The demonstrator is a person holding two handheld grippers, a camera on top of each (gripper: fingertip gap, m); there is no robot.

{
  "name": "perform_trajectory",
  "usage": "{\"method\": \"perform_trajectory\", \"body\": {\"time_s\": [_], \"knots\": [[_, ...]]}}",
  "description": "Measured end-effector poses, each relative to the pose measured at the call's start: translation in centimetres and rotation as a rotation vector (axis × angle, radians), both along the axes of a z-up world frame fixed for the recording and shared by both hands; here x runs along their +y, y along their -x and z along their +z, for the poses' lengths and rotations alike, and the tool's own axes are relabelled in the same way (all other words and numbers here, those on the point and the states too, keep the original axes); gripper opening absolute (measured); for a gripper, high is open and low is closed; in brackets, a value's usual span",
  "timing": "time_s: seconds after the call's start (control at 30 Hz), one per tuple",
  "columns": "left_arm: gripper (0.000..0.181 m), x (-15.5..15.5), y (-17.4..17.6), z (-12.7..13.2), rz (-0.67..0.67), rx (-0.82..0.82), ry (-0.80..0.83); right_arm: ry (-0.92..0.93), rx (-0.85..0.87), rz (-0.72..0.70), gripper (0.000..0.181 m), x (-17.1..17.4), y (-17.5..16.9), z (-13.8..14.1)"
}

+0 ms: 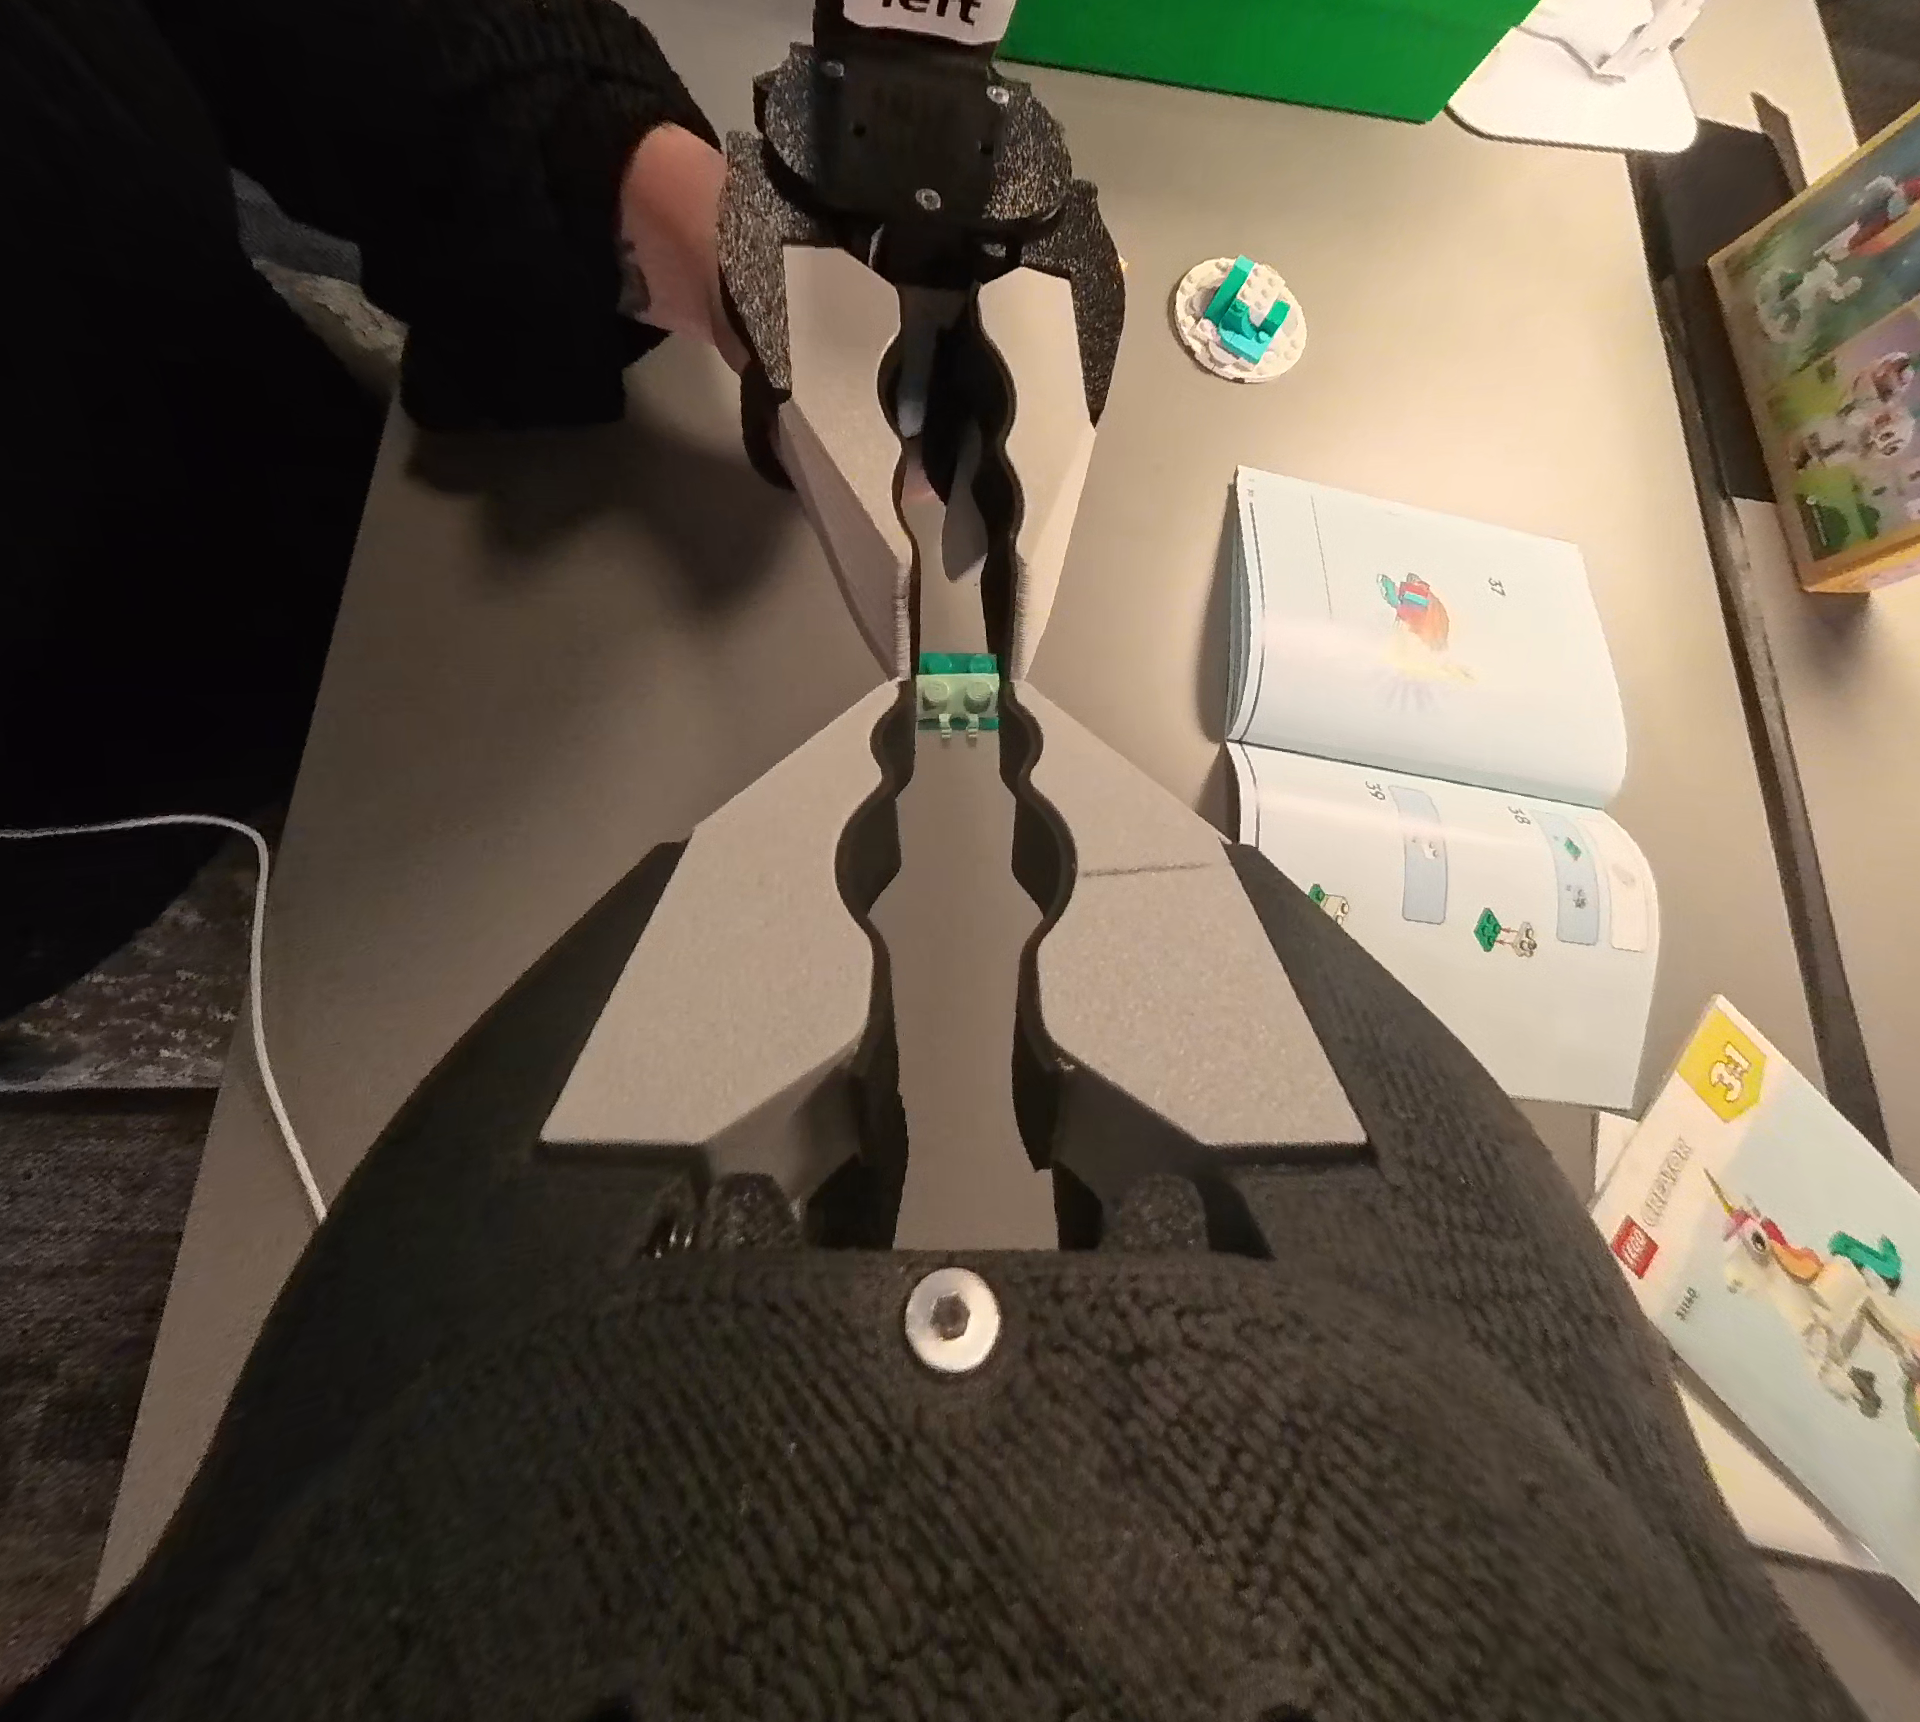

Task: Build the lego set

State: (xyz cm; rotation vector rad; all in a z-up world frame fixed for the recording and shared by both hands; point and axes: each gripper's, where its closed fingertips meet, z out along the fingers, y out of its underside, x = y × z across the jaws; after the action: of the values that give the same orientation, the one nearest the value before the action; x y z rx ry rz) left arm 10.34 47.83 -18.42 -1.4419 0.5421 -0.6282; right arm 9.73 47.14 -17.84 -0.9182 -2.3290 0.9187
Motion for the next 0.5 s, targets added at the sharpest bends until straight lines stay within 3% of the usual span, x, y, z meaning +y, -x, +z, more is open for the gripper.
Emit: {"method": "perform_trajectory", "body": {"time_s": [0.4, 0.5], "knots": [[0.013, -0.02, 0.10, 0.10, 0.006, 0.001, -0.005, -0.027, -0.007, -0.008, 0.019, 0.04, 0.16, -0.30], [0.013, 0.15, 0.41, 0.08, 0.023, -0.006, 0.005, -0.056, 0.030, -0.041, 0.036, 0.48, 0.35, -0.06]]}}
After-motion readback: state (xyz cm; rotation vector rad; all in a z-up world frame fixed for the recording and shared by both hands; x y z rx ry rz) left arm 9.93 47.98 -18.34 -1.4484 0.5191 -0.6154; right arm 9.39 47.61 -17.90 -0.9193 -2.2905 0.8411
